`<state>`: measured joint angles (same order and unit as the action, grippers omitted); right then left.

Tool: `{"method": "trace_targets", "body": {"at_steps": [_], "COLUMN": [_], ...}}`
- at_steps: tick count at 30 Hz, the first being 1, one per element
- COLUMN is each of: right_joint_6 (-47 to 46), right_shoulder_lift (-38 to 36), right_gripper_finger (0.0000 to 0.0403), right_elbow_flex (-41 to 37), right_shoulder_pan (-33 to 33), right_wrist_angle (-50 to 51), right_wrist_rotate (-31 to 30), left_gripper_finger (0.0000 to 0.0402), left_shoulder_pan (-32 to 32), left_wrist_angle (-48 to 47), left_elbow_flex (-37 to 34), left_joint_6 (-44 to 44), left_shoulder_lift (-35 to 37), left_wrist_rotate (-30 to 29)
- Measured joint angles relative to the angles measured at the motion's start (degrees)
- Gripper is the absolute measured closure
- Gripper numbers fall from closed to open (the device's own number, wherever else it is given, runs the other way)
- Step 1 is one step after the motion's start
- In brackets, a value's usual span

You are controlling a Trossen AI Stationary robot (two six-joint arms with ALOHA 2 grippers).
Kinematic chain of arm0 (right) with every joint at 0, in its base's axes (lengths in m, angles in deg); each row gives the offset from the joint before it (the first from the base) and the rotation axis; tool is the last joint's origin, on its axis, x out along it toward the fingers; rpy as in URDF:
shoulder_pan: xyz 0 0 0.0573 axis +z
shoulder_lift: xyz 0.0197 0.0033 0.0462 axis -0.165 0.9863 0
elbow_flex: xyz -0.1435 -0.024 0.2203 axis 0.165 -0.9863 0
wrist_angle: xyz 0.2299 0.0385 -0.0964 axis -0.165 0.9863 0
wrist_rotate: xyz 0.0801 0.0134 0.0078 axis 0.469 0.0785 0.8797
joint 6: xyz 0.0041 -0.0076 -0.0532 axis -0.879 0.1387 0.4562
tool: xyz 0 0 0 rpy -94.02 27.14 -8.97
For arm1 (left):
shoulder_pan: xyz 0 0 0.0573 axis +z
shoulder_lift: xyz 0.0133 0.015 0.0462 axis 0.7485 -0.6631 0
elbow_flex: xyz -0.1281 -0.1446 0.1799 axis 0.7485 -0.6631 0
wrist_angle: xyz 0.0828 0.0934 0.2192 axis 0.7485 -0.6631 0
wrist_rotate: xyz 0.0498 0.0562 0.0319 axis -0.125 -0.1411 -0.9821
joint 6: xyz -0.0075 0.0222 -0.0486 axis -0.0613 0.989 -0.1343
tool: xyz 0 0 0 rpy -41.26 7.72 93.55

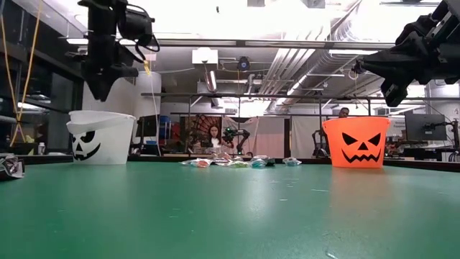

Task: Sort candy by brand, put in halloween buckets
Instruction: Put the white chocolate bar into the white bucket, then put the brown chocolate bar into the orange bucket

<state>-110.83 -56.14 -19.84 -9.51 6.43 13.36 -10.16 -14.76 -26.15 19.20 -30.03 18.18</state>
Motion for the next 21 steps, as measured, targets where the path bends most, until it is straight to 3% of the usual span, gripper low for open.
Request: {"method": "trace_targets", "body": {"at_steps": [3, 10, 14, 21], "right_joint_6": [0.0, 0.0, 0.0, 0.0], "right_shoulder_lift": [0.0, 0.0, 0.0, -0.01], "right_gripper_finger": [0.0368, 0.0368, 0.0368, 0.0368], "right_elbow_flex": [-0.01, 0.0, -0.01, 0.0], "right_shoulder_pan": [0.02, 0.01, 0.02, 0.01], "right_wrist_angle": [0.01, 0.0, -0.01, 0.0], "right_wrist_rotate": [-0.02, -0.02, 0.0, -0.01], "left_gripper_finger": [0.0292, 0.0256, 0.0261, 0.0268], "left_shoulder_pan": [0.0, -2.14, -6.09, -7.46], "left_wrist_angle": [1.66, 19.21, 23.78, 23.58], "left_elbow_flex": [0.03, 4.4, 9.94, 21.75], "left_joint_6": [-0.69, -3.23, -2.5, 6.58], "left_shoulder_lift": [0.8, 1.23, -3.62, -21.92], "left_wrist_rotate": [1.54, 20.18, 20.6, 19.19]}}
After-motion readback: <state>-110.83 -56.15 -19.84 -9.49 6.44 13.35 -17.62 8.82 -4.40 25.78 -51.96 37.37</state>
